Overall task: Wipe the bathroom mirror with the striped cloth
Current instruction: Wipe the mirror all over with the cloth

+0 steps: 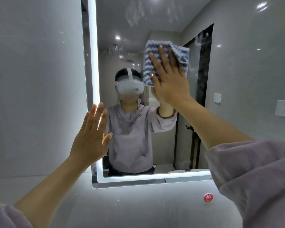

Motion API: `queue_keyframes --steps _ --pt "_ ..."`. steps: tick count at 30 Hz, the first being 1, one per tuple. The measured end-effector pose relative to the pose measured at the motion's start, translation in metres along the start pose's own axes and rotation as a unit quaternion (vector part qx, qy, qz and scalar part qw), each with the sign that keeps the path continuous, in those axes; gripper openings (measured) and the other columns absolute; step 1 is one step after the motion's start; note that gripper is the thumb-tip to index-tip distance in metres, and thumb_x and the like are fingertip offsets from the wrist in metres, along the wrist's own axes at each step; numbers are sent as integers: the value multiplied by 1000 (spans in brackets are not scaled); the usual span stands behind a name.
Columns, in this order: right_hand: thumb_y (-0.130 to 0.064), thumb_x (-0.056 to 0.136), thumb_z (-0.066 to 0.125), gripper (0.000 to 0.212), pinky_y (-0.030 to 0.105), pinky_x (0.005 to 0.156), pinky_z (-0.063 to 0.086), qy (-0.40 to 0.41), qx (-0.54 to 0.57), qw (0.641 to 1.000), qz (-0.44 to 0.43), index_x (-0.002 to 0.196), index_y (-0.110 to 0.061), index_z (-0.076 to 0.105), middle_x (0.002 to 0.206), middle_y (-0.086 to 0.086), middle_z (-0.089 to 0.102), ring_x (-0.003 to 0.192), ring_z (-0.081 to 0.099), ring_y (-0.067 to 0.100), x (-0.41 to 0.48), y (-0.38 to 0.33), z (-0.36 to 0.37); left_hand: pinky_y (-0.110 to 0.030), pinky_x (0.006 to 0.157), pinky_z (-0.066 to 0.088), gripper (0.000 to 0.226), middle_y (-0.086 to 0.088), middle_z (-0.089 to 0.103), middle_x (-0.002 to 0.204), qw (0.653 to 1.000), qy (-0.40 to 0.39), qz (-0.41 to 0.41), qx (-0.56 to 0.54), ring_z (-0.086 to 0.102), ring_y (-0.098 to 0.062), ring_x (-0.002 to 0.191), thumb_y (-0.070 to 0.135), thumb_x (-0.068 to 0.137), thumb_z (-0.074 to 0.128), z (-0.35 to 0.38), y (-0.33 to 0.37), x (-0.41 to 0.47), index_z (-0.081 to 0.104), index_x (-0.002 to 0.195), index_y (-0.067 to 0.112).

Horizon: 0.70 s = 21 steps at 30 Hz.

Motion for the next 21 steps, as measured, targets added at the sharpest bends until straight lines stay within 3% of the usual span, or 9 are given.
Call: queue_keyframes --steps 6,10,15,21 --pt "-41 103 21 58 43 116 -12 40 54 982 176 153 -19 2 161 8 -4 147 -8 26 -3 21 0 -52 114 25 68 -21 13 156 1000 0 6 -3 12 -38 144 47 96 19 -1 1 -1 20 147 2" --pt "-39 103 20 58 42 113 -18 57 92 966 236 153 -17 0 160 10 -7 146 -11 29 0 0 4 -48 117 19 68 -18 9 158 1000 -2 0 0 7 -34 146 45 95 25 5 -2 -2 19 148 3" --pt "-41 100 18 63 51 117 -7 5 15 994 108 152 -14 -5 159 14 -10 146 -11 32 9 -60 11 -45 119 15 67 -16 6 159 1000 -4 -3 14 3 -32 147 43 96 29 10 -4 -2 17 149 3" --pt "-41 101 19 56 50 116 -10 -8 17 1000 -7 152 -21 5 160 8 0 147 -5 31 35 -126 12 -46 117 18 69 -17 10 157 1000 -4 -5 10 9 -34 145 44 93 33 6 -3 -1 18 148 5"
Point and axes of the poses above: each hand's wrist, its own x-axis towards the middle knuckle, its own z-axis out of the palm, y = z × x, the point moved 6 cm from there along x, towards the middle knuckle
